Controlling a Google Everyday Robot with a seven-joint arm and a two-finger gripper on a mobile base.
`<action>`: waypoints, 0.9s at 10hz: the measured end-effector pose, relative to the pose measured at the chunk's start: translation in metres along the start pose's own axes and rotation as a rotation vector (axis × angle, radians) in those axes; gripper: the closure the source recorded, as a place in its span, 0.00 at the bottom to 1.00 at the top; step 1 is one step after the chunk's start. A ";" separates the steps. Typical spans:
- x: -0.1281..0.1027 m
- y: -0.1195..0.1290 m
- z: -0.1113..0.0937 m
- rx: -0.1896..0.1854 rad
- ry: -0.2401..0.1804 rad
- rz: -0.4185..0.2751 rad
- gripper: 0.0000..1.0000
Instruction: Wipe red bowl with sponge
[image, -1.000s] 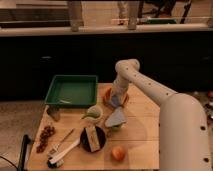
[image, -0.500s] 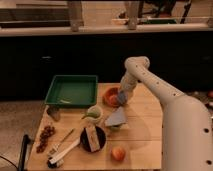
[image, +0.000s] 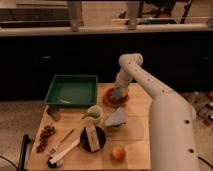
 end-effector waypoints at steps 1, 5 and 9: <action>-0.012 -0.011 0.003 0.001 -0.007 -0.022 1.00; -0.054 -0.019 0.012 -0.011 -0.060 -0.155 1.00; -0.052 0.017 0.009 -0.056 -0.081 -0.176 1.00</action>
